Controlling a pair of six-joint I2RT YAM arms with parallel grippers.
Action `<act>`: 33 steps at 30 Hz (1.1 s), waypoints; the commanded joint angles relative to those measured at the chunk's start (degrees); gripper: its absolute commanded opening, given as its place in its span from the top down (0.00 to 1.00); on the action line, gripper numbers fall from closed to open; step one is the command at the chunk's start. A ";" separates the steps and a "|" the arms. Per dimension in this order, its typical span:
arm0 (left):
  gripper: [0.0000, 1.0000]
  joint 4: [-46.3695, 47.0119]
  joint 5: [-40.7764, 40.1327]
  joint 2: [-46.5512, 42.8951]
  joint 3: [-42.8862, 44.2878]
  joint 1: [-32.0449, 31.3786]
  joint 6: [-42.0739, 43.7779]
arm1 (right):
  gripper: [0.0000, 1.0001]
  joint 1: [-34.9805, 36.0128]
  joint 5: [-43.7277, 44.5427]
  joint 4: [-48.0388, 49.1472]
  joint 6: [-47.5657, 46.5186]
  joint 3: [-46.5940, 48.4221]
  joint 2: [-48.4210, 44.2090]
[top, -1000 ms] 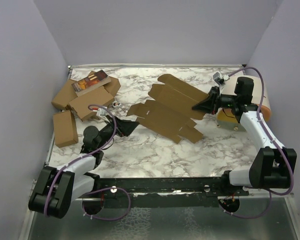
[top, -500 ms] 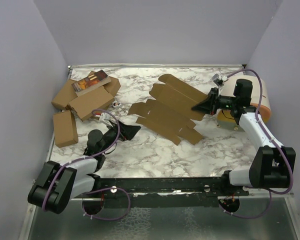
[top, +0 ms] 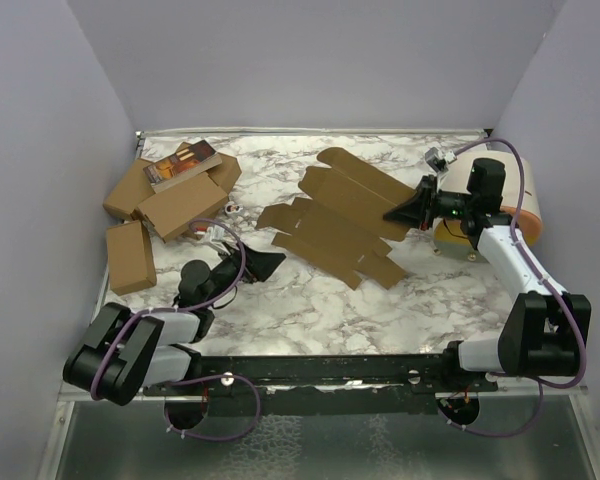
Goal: Fold the paper box
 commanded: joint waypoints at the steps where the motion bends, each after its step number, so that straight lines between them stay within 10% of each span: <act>1: 0.15 4.46 -1.64 1.87 -0.34 -1.14 0.10 | 0.99 -0.20 1.34 2.67 1.37 -1.25 -0.30; 20: 0.19 5.18 -4.46 9.11 0.50 -3.16 0.55 | 0.99 -0.20 2.66 4.22 2.60 -2.36 0.11; 33: 0.23 21.74 0.05 24.83 2.20 -3.33 -5.73 | 0.99 -0.20 2.22 5.98 4.38 -3.03 0.21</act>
